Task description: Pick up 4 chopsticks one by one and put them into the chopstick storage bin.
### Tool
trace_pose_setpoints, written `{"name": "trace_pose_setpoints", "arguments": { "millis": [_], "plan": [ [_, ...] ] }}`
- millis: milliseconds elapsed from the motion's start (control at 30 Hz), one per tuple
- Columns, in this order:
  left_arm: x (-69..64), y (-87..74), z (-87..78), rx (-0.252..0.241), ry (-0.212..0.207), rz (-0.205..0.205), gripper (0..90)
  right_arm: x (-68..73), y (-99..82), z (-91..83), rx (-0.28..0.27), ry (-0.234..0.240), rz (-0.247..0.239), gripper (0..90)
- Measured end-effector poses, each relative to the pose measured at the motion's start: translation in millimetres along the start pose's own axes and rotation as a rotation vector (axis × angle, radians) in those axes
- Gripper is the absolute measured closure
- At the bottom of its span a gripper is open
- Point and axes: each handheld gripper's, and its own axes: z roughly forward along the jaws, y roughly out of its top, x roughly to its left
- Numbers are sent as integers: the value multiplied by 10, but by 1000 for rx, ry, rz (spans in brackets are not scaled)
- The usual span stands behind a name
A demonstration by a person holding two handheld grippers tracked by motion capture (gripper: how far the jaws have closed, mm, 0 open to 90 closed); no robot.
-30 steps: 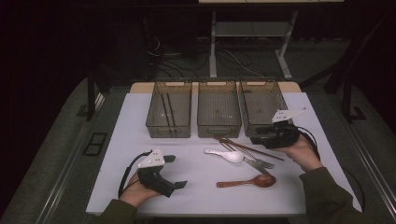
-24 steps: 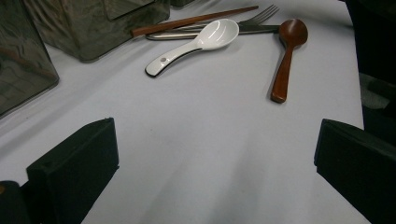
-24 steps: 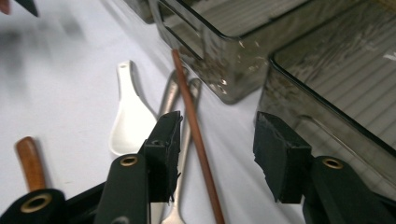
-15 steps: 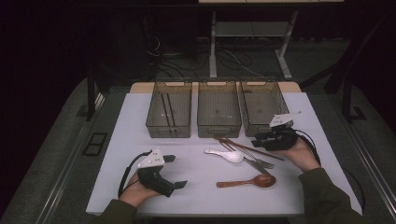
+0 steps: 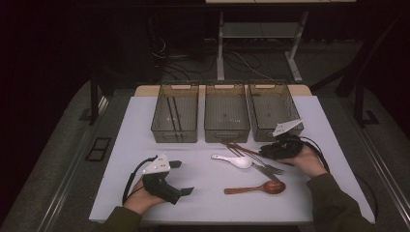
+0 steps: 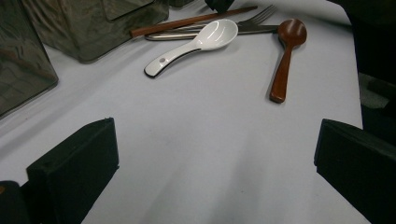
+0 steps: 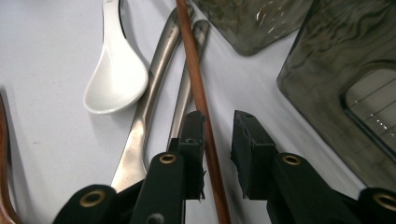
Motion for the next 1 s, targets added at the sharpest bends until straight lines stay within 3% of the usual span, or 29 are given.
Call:
{"name": "trace_pose_setpoints", "arguments": {
  "millis": [300,633,800,1000],
  "plan": [
    [0,1,-3,1,0,3,0,13,-23,64,46,26,-17,782],
    [-2,2,-3,0,2,4,0,35,-33,57,52,35,-44,827],
    [1,0,-1,-1,0,0,0,61,-28,39,65,40,-83,842],
    [2,1,-1,1,0,3,0,57,-22,-19,47,60,-80,844]
  ]
}}
